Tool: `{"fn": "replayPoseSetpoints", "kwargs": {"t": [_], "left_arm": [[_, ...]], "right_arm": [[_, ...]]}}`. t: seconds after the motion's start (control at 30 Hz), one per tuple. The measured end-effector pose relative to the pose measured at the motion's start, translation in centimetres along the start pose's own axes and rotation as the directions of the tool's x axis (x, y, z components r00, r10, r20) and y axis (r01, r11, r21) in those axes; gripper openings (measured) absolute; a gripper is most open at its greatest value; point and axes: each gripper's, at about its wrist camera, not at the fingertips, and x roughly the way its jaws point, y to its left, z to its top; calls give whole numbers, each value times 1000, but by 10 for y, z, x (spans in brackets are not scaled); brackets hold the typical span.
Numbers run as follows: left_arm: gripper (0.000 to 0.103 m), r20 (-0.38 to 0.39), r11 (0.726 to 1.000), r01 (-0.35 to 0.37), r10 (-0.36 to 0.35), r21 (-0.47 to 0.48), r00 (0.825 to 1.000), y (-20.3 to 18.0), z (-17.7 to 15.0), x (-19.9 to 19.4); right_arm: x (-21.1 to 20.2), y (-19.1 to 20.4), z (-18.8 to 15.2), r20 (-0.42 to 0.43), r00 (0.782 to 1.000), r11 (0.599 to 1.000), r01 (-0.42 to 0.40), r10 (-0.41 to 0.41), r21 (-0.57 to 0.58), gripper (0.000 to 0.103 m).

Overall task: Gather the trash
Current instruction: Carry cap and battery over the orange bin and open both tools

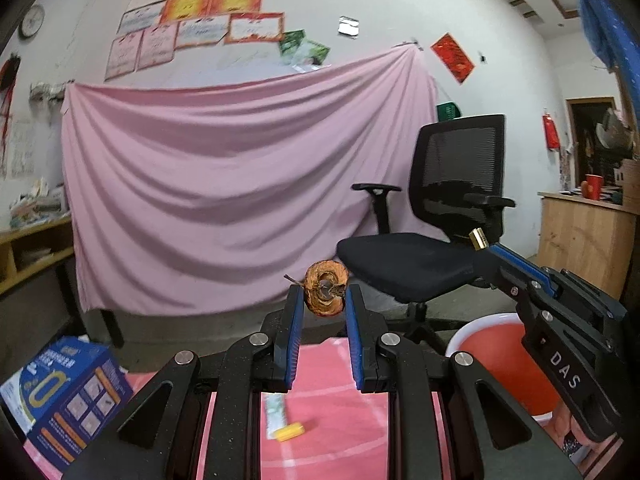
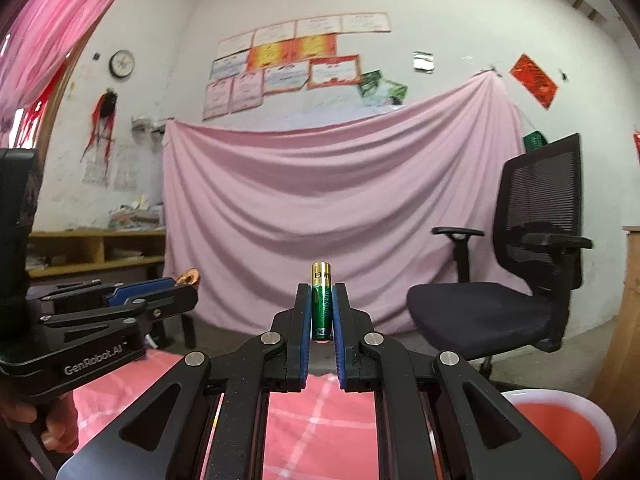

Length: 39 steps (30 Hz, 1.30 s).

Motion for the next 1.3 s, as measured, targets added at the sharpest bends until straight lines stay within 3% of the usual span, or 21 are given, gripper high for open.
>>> {"fn": "replayPoseSetpoints", "kwargs": {"t": [0.43,0.83,1.3], "left_arm": [[18,18,990,112,-114,86,993,-74,13,15],[18,-88,972,218,-211,89,974,-127,1,53],[18,-166,957,280,-265,73,950,-149,-6,76]], "right_arm": [[-34,-61,-1,-5,992,989,127,-127,79,8],[-44,-109,-13,-102,972,961,226,-212,159,8],[-41,-141,-23,-210,940,923,315,-270,222,9]]}}
